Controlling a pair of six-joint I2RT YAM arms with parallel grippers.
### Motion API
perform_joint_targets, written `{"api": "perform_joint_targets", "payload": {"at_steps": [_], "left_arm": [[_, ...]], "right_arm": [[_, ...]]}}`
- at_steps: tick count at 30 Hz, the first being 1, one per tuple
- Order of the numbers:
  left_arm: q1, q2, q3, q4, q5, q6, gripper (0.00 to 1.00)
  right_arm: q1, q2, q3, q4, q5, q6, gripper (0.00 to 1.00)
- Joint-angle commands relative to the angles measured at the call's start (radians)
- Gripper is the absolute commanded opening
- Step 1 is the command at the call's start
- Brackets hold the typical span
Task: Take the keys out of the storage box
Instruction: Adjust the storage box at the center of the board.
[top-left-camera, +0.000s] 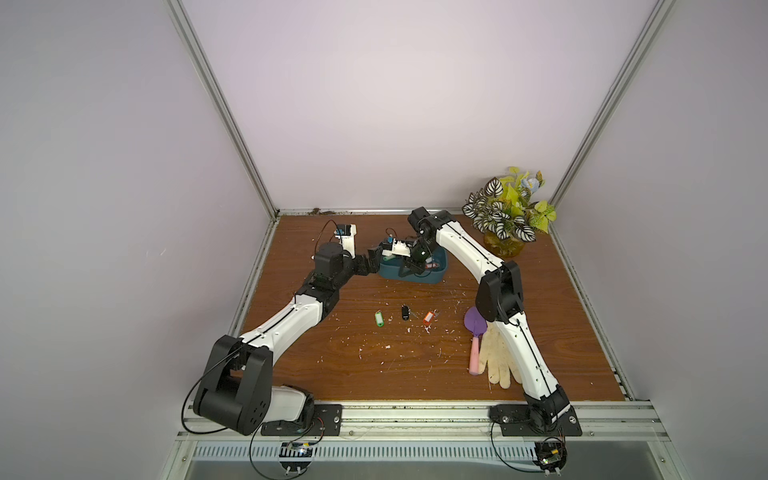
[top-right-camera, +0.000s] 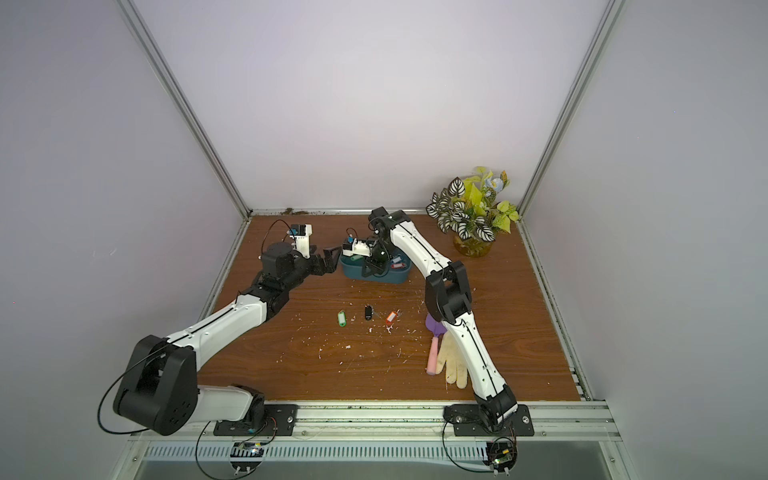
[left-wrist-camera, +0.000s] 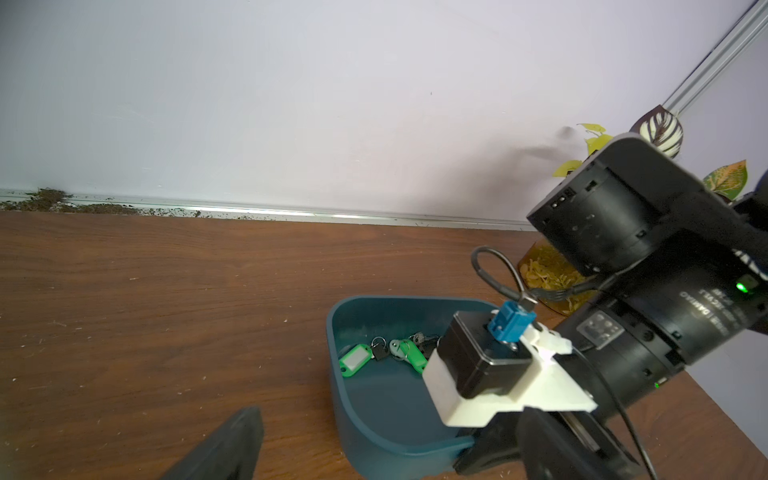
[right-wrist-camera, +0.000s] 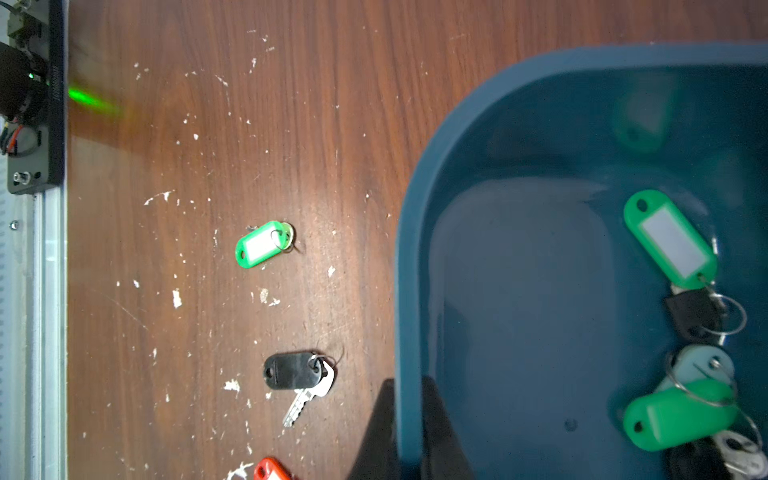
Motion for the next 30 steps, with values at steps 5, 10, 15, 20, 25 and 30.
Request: {"api": "perform_joint_targets", "payload": {"at_steps": [5,10,15,20,25,30], "left_arm": [[-0.002,-0.048,-0.017,0.005,-0.027,0.014,0.99],[-0.001,-0.086,-0.036,0.014,-0.057,0.01,0.99],[0.009,-0.141,-0.072,0.037,-0.093,-0.001,0.99],[0.018,-0.182,-0.098,0.042,-0.112,-0.002,0.99],[0.02,-0.195,-0.108,0.039,-0.118,-0.004,0.99],[0.022,-0.204,-0.116,0.041,-0.138,-0.009,0.99]], "right_arm": [[0.005,-0.081,0.053,-0.114,-0.131,-0.048,0.0],[0.006,-0.12,0.054,-0.115,-0.128,-0.045,0.0],[0.004,-0.154,0.03,-0.111,-0.158,-0.063,0.0],[0.006,-0.158,0.014,-0.113,-0.162,-0.061,0.0],[0.005,-0.139,0.004,-0.111,-0.176,-0.058,0.0],[0.006,-0.107,-0.018,-0.103,-0.166,-0.035,0.0]]}}
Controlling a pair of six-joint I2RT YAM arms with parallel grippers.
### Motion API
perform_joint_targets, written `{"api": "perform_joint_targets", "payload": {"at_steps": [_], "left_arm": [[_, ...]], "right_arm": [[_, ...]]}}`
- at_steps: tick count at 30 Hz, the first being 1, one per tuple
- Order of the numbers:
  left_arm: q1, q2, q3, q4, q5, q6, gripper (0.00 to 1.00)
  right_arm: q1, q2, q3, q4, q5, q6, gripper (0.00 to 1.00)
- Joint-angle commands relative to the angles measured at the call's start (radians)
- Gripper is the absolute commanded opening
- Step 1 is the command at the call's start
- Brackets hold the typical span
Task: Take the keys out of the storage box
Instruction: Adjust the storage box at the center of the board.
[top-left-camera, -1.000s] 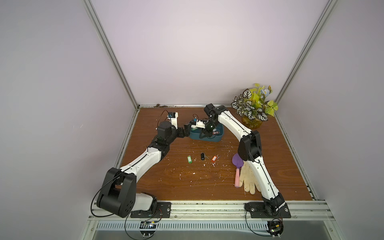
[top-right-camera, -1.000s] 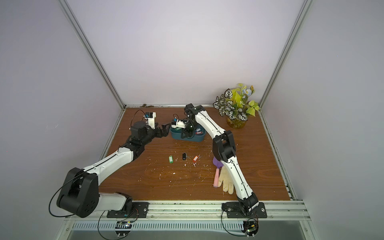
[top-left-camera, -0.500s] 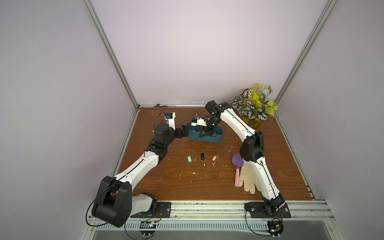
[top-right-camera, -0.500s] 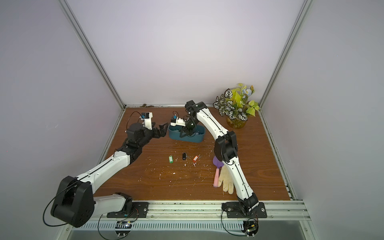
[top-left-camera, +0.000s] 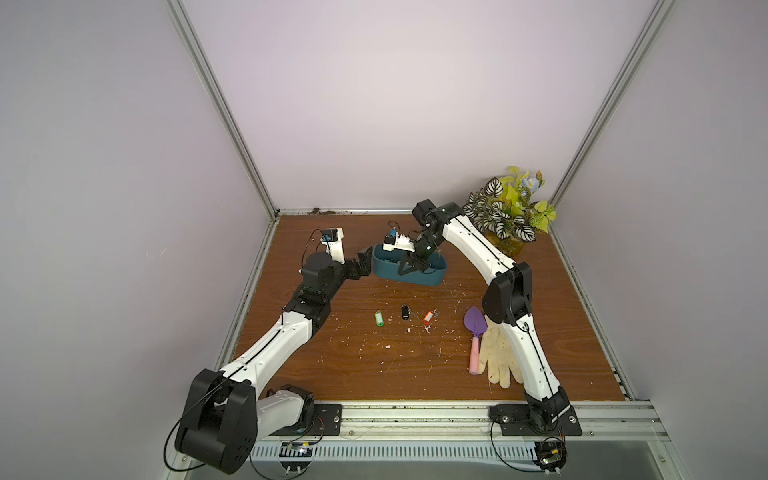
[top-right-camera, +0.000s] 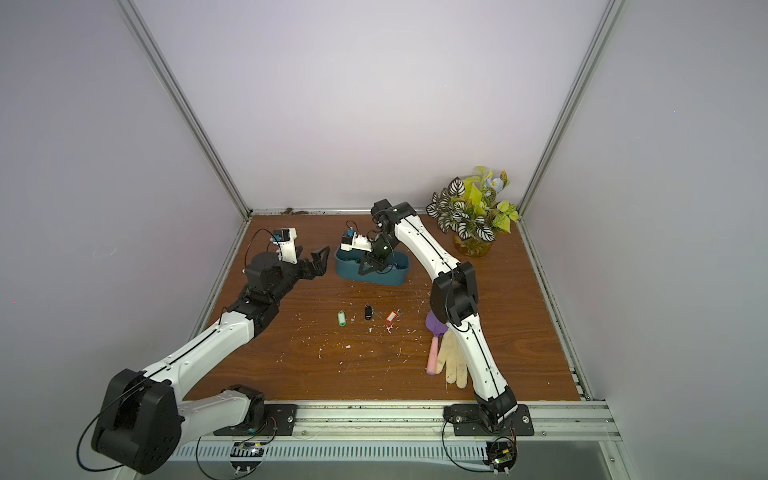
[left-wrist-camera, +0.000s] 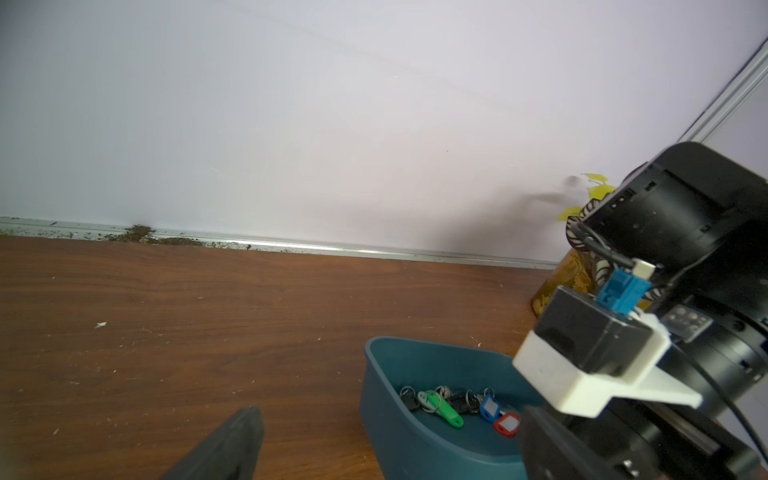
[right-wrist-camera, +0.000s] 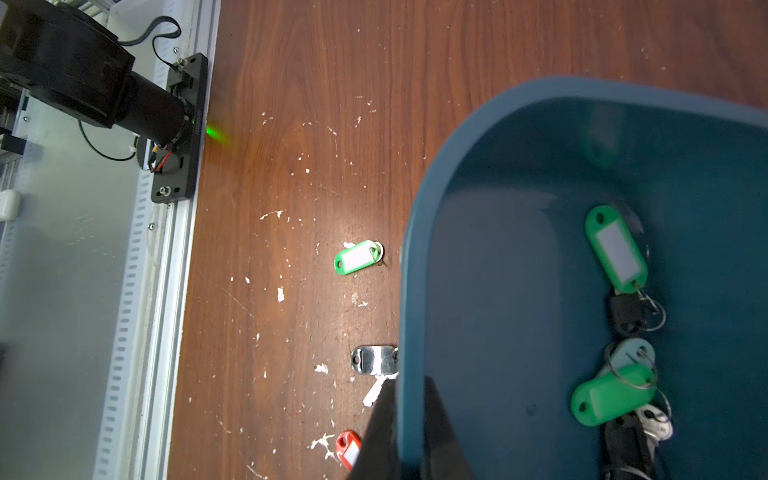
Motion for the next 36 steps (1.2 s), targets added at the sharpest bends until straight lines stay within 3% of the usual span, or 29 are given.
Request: {"api": "perform_joint_targets", "payload": {"at_steps": [1,9,15,17,20,22,23,24,27,30,32,36], "left_arm": [[0.013,-0.018,-0.009,0.024,-0.024,-0.005,0.99],[0.02,-0.01,-0.009,0.026,-0.028,-0.015,0.99],[0.025,-0.01,-0.012,0.028,-0.032,-0.017,0.99],[0.026,-0.009,-0.012,0.029,-0.033,-0.018,0.99],[0.028,-0.009,-0.012,0.029,-0.031,-0.018,0.99],[0.027,-0.003,-0.012,0.032,-0.027,-0.018,0.99],[0.029,0.0,-0.011,0.032,-0.022,-0.019,0.99],[0.031,0.006,-0.01,0.033,-0.019,-0.02,0.99],[0.036,0.032,-0.008,0.049,0.009,-0.029,0.99],[0.041,0.076,0.002,0.067,0.049,-0.045,0.99],[0.04,0.105,0.011,0.081,0.076,-0.053,0.99],[0.041,0.173,0.033,0.1,0.132,-0.07,0.99]], "right_arm": [[0.006,-0.007,-0.012,-0.007,-0.041,0.01,0.0],[0.019,-0.017,-0.142,0.161,0.113,0.128,0.05],[0.023,-0.099,-0.337,0.343,0.234,0.168,0.12],[0.024,-0.13,-0.398,0.387,0.247,0.174,0.23],[0.024,-0.202,-0.478,0.45,0.231,0.19,0.3],[0.024,-0.269,-0.538,0.51,0.215,0.213,0.46],[0.023,-0.314,-0.578,0.552,0.213,0.236,0.65],[0.021,-0.36,-0.627,0.608,0.218,0.266,0.69],[-0.001,-0.491,-0.785,0.793,0.246,0.402,0.7],[-0.05,-0.587,-0.962,1.052,0.3,0.652,0.65],[-0.073,-0.617,-1.076,1.212,0.3,0.794,0.54],[-0.075,-0.61,-1.17,1.329,0.433,0.948,0.55]]}}
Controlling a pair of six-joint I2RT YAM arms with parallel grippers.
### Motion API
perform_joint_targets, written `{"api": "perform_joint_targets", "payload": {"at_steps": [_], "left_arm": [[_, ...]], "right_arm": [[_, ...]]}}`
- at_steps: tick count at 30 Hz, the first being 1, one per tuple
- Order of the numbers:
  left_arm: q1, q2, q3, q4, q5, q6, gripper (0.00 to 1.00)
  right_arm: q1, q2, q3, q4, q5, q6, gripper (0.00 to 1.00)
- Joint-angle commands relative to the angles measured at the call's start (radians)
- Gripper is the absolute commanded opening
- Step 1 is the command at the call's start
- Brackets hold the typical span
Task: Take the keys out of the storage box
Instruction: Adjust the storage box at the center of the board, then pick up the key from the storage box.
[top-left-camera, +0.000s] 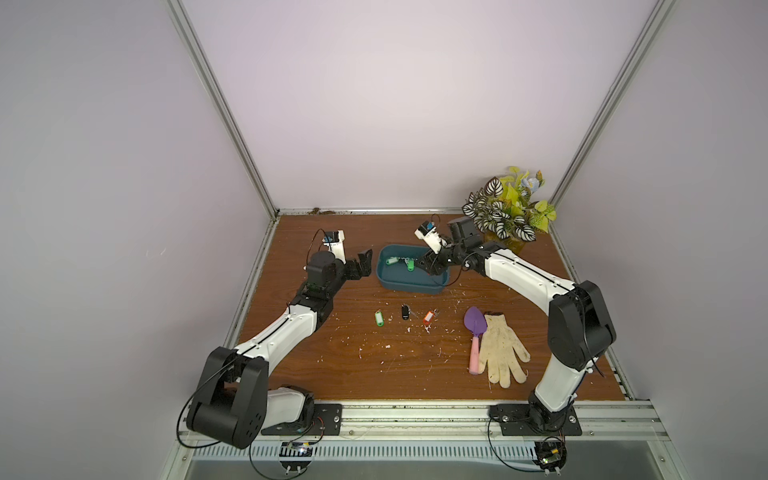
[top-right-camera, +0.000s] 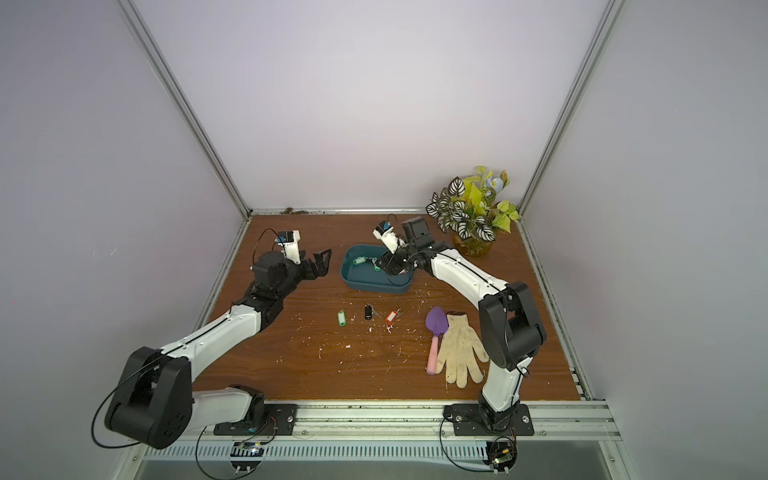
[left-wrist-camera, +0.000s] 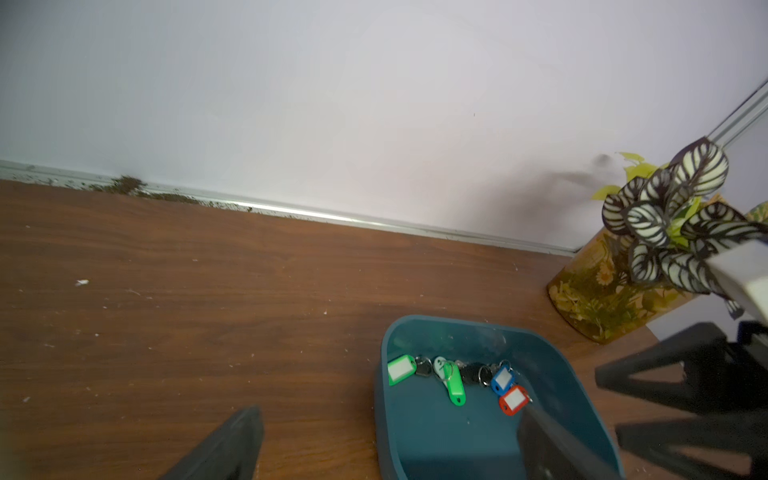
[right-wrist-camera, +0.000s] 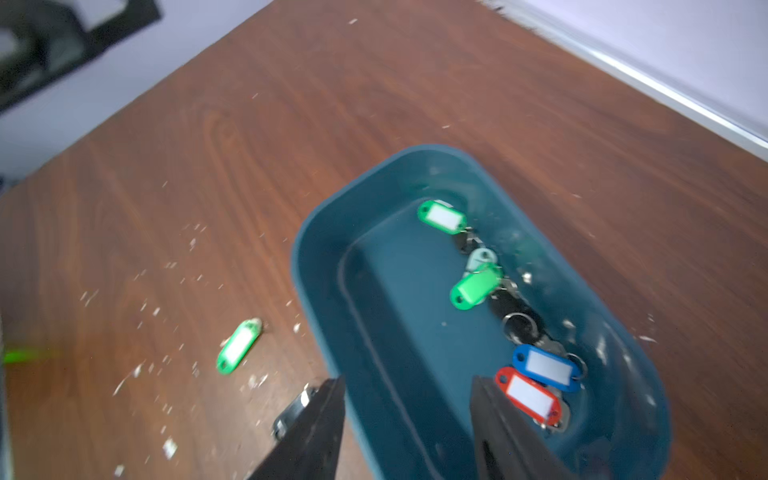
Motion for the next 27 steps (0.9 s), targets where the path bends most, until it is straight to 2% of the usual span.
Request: {"api": "perform_joint_targets", "payload": {"at_steps": [1,7,10,13,27], "left_arm": [[0.011,0.051,0.045,0.047,0.075,-0.025,0.99],[0.011,0.151,0.086,0.055,0.149,-0.043,0.99],[0.011,0.184,0.099,0.056,0.166,-0.05,0.99],[0.011,0.208,0.11,0.044,0.175,-0.052,0.99],[0.011,0.224,0.124,0.014,0.168,-0.046,0.99]], "right_arm": [[0.004,0.033,-0.061,0.205,0.105,0.238,0.55],[0.004,0.123,-0.014,0.186,0.175,0.287,0.52],[0.003,0.181,0.021,0.164,0.192,0.26,0.59],[0.0,0.254,0.113,0.076,0.225,0.235,0.59],[0.026,0.395,0.315,-0.083,0.296,0.198,0.59]]}}
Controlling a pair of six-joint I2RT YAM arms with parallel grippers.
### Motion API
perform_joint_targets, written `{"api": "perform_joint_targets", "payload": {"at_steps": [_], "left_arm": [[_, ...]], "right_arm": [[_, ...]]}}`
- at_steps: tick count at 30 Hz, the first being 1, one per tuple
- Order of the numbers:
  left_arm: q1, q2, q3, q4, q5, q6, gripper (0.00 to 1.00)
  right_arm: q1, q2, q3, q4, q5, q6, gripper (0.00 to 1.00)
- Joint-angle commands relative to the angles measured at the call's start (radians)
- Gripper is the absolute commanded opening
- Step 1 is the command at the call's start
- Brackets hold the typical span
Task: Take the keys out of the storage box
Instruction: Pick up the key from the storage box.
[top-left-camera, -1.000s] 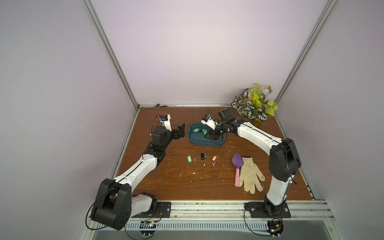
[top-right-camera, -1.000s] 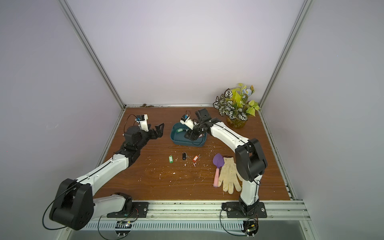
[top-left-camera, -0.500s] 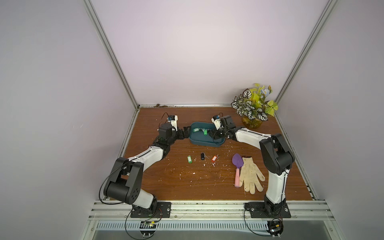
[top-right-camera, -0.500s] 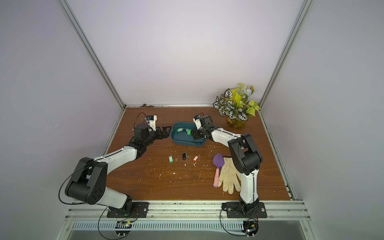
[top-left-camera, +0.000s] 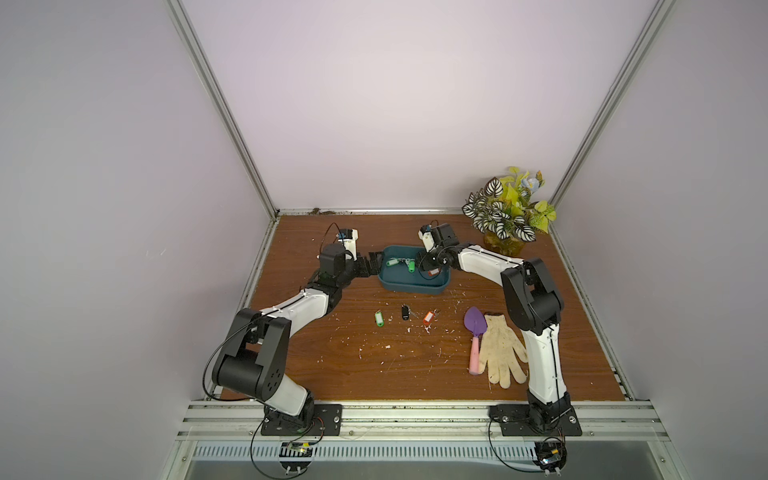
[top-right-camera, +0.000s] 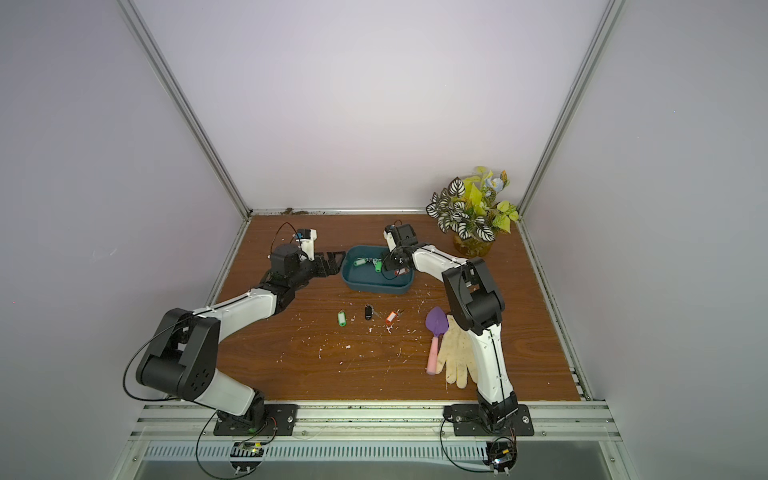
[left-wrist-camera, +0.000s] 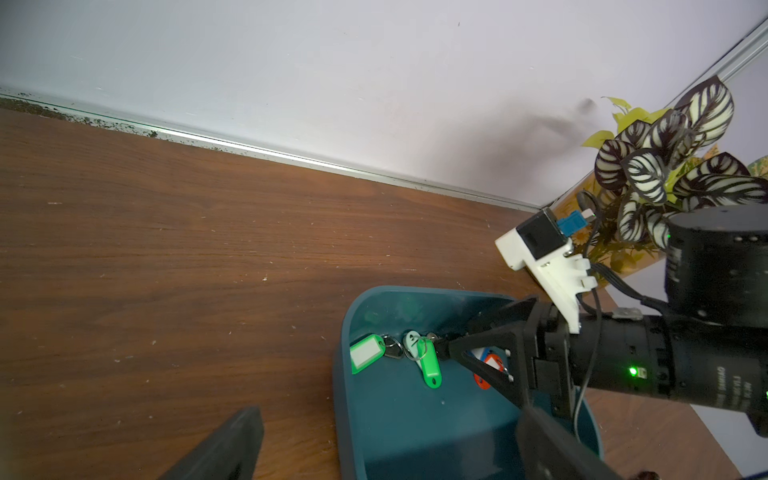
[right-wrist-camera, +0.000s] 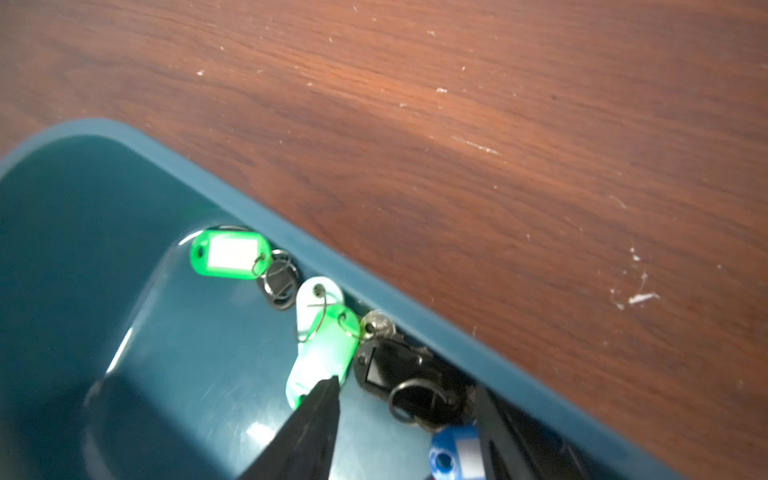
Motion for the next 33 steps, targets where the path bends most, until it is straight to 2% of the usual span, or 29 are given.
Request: {"api": "perform_joint_targets", "payload": {"at_steps": [1,4,9,17,29,33], "left_arm": [[0.011,0.004,0.02,-0.016,0.008,-0.001,0.99],[0.011,-0.003,0.018,-0.019,0.002,0.001,0.99],[0.01,-0.009,0.015,-0.023,-0.001,0.004,0.99],[0.01,-0.017,0.012,-0.029,-0.01,0.008,0.99],[0.01,-0.015,0.015,-0.031,-0.014,0.007,0.99],[0.011,-0.017,0.014,-0.031,-0.016,0.007,0.99]], "right_arm": [[0.019,0.019,0.077,-0.069,0.045,-0.031,0.59],[0.029,0.054,0.124,-0.108,0.075,-0.043,0.56],[0.037,0.095,0.19,-0.147,0.107,-0.056,0.47],[0.045,0.139,0.278,-0.201,0.159,-0.102,0.28],[0.054,0.091,0.285,-0.203,0.196,-0.163,0.0],[0.054,0.063,0.288,-0.196,0.17,-0.174,0.0]]}}
